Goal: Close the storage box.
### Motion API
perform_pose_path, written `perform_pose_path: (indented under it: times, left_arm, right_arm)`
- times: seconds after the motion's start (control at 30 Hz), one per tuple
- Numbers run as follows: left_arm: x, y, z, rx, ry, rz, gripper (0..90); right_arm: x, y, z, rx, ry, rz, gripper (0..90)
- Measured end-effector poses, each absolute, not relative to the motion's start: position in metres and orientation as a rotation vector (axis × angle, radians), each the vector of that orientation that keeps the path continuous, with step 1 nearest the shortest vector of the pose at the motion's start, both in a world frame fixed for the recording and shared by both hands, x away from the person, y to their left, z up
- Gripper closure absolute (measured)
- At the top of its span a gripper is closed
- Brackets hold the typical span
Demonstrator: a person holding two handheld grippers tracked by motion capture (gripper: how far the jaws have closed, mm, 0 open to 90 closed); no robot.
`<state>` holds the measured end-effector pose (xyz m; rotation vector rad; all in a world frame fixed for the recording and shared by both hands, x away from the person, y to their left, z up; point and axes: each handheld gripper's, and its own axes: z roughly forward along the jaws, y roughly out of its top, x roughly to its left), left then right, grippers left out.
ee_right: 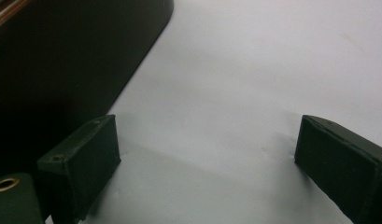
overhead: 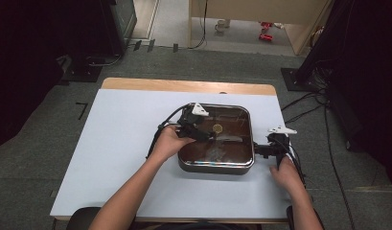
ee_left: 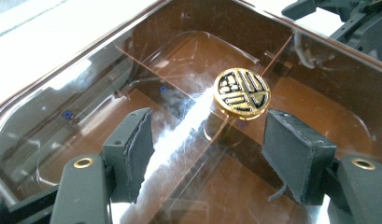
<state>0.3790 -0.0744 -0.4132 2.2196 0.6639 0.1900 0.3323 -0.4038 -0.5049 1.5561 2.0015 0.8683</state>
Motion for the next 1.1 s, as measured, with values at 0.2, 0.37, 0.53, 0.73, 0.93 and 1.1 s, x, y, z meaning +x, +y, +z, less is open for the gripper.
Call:
perform_pose_path:
  times: [0.2,0.37,0.53,0.73,0.93,1.1]
  left_arm:
    - [0.375,-0.059,-0.411,2.194,0.69,0.185,30.0]
    - [0.368,-0.042,-0.408,2.157,0.728,0.193,28.5]
    - [0.365,-0.031,-0.407,2.144,0.749,0.208,28.3]
    - [0.356,-0.012,-0.404,2.122,0.769,0.219,28.3]
    - [0.351,0.001,-0.405,2.101,0.797,0.226,27.4]
    - [0.343,0.015,-0.409,2.098,0.832,0.242,27.4]
  right_arm:
    - [0.332,-0.404,-0.505,1.555,2.001,0.868,5.9]
    - [0.332,-0.404,-0.505,1.557,2.001,0.867,5.9]
    - [0.332,-0.404,-0.505,1.556,2.001,0.867,5.9]
    - [0.332,-0.404,-0.505,1.555,2.002,0.868,5.9]
    - [0.332,-0.404,-0.505,1.555,2.001,0.868,5.9]
    - [0.332,-0.404,-0.505,1.557,2.002,0.869,5.9]
